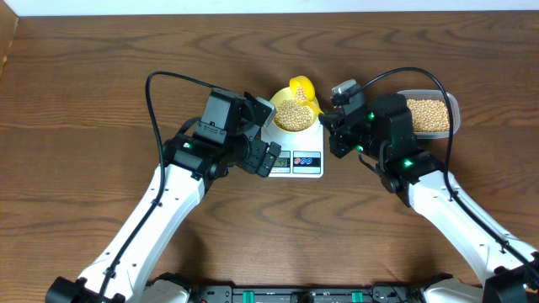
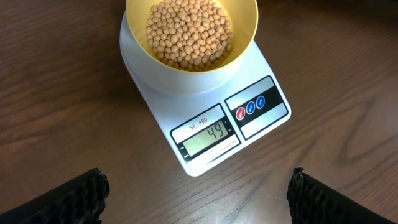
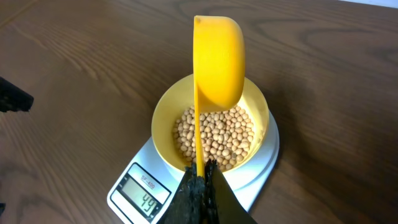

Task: Scoop item into bowl and weigh 50g on scale
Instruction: 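Hold the tilted scoop with the right gripper above the bowl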

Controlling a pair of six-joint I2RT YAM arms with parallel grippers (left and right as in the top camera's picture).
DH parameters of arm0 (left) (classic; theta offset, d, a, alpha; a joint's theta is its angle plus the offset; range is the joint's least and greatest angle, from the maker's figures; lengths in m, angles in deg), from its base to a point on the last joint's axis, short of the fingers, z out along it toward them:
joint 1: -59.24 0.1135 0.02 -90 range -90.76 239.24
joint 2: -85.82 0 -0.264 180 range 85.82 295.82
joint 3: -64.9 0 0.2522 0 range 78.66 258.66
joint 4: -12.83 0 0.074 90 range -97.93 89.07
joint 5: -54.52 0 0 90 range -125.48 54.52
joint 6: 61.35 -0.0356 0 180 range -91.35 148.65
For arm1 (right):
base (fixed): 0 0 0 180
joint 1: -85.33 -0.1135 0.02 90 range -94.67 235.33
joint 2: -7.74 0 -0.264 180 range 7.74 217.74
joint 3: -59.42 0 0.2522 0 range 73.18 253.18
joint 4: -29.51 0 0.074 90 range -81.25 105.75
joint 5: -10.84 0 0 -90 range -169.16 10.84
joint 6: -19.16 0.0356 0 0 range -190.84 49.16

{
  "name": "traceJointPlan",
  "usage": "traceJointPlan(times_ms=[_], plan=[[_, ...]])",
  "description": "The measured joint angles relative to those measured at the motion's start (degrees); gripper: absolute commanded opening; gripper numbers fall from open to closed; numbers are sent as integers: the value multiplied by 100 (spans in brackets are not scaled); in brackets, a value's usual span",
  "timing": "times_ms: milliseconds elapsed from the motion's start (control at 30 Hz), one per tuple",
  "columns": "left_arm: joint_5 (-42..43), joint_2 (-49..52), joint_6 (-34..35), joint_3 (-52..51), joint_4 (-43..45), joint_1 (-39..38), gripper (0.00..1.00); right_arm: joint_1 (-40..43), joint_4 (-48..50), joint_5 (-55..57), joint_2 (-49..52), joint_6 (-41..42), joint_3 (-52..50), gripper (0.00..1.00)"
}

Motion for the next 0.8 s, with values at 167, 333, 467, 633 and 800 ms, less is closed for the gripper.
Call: traceJointPlan(times_ms=[167, 333, 467, 633, 800], plan=[[0, 0, 0, 0, 0, 0, 94, 0, 0, 0, 0, -66, 0, 1], [0, 0, 0, 0, 0, 0, 94, 0, 59, 0, 0, 13, 0, 1], [0, 0, 0, 0, 0, 0, 94, 2, 160, -2, -2, 511, 0, 1], [0, 0, 0, 0, 0, 0, 95, 24, 175, -2, -66, 929, 0, 1], [0, 0, 0, 0, 0, 0, 94, 31, 175, -2, -122, 964, 0, 1]])
